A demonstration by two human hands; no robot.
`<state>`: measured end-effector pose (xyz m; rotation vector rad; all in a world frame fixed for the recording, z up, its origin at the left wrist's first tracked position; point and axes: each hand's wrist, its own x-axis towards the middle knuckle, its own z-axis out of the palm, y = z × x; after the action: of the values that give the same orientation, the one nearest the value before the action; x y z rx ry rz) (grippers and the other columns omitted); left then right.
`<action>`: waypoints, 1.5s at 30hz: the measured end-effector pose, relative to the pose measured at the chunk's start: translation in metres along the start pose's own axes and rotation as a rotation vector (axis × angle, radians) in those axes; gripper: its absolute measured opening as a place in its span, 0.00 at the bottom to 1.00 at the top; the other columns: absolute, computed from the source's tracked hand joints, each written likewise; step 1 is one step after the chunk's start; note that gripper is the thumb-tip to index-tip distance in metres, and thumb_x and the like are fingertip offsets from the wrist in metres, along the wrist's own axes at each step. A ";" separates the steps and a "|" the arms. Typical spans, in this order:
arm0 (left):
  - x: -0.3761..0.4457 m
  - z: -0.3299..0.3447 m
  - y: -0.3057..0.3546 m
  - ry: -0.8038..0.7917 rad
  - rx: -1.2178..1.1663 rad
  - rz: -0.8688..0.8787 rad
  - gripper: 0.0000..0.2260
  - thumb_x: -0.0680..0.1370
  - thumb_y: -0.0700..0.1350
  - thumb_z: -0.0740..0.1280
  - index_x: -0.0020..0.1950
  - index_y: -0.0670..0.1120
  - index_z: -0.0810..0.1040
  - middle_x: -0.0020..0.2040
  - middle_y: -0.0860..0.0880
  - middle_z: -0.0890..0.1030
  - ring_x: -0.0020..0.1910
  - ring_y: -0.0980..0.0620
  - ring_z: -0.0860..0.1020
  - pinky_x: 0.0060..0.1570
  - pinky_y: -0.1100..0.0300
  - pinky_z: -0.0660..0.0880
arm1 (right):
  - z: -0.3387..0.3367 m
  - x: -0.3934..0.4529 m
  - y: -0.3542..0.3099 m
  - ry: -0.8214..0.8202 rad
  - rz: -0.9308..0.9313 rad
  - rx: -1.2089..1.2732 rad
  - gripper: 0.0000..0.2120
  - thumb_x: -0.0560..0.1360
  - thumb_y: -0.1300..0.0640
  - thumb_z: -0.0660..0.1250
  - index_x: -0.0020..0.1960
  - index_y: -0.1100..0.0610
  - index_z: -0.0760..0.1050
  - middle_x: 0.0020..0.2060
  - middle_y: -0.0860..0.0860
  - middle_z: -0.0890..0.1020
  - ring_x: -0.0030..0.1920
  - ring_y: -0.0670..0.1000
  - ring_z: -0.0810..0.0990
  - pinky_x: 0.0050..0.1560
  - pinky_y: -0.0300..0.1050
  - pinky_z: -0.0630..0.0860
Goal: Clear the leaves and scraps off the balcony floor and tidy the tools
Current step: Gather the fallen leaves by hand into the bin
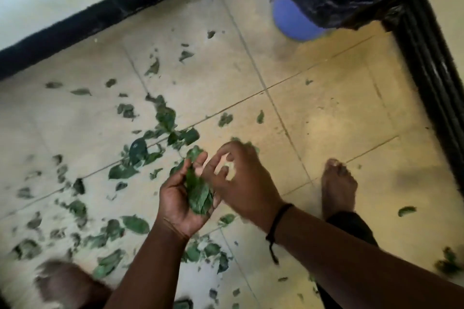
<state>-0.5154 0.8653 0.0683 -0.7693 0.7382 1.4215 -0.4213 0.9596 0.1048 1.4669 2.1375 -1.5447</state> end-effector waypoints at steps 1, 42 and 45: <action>-0.002 -0.013 0.010 0.007 -0.002 -0.018 0.21 0.57 0.45 0.83 0.48 0.46 0.86 0.50 0.45 0.85 0.43 0.45 0.84 0.44 0.52 0.82 | 0.008 0.009 0.003 0.024 0.024 0.050 0.14 0.73 0.44 0.69 0.51 0.50 0.70 0.47 0.48 0.75 0.45 0.46 0.76 0.41 0.42 0.72; -0.023 -0.143 0.169 0.053 0.192 0.020 0.15 0.79 0.57 0.61 0.56 0.49 0.80 0.43 0.51 0.83 0.41 0.51 0.80 0.42 0.59 0.76 | 0.206 0.052 -0.071 -0.167 -0.368 -0.244 0.15 0.71 0.47 0.72 0.54 0.50 0.76 0.50 0.51 0.79 0.51 0.49 0.75 0.49 0.46 0.74; -0.026 -0.155 0.179 0.029 0.182 0.047 0.12 0.79 0.55 0.63 0.52 0.50 0.81 0.46 0.51 0.81 0.41 0.52 0.79 0.43 0.59 0.76 | 0.209 0.074 -0.075 -0.001 -0.273 -0.022 0.04 0.76 0.52 0.68 0.47 0.51 0.75 0.44 0.48 0.79 0.45 0.45 0.76 0.43 0.42 0.73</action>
<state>-0.6930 0.7236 -0.0025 -0.6359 0.9003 1.3663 -0.6011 0.8420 0.0131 1.2069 2.4281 -1.5961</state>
